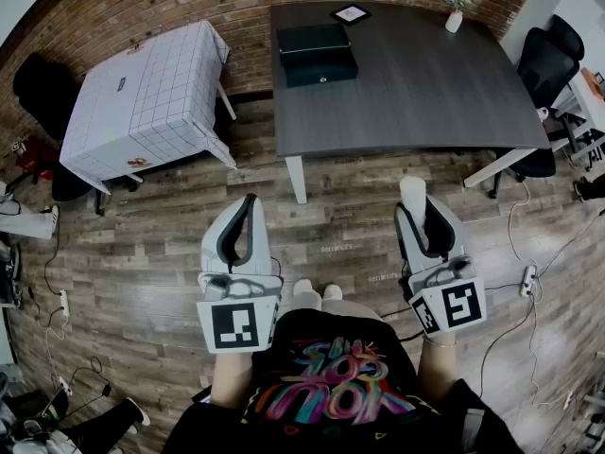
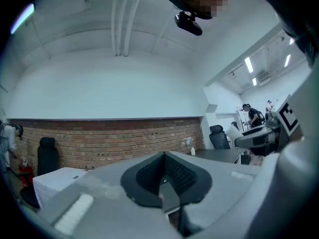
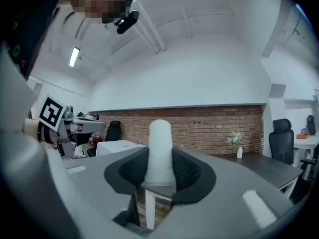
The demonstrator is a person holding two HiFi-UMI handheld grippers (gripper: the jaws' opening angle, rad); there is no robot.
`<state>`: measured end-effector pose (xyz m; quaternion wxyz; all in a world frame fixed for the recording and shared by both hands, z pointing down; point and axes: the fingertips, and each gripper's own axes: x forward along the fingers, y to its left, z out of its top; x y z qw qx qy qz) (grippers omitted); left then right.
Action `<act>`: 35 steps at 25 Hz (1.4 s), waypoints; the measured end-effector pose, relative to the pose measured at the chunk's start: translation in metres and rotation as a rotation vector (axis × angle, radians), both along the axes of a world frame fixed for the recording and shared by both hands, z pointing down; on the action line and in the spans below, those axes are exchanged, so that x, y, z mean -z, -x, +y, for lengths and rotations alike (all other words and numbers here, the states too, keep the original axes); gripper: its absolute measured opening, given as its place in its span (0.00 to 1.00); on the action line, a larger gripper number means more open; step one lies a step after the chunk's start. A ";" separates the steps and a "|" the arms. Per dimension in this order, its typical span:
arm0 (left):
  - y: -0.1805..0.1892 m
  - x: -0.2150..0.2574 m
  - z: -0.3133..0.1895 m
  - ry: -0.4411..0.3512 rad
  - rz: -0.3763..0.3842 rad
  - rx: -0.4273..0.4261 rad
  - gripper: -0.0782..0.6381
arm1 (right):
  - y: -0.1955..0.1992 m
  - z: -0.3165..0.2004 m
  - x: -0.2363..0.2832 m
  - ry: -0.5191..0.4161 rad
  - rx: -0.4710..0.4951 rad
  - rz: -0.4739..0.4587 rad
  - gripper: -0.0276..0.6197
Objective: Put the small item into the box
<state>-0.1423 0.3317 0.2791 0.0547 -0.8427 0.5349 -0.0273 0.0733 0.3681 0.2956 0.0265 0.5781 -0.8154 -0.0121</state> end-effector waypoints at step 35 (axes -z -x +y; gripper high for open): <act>-0.017 -0.018 -0.106 0.025 -0.010 0.037 0.11 | -0.037 -0.100 -0.023 0.025 -0.032 -0.051 0.26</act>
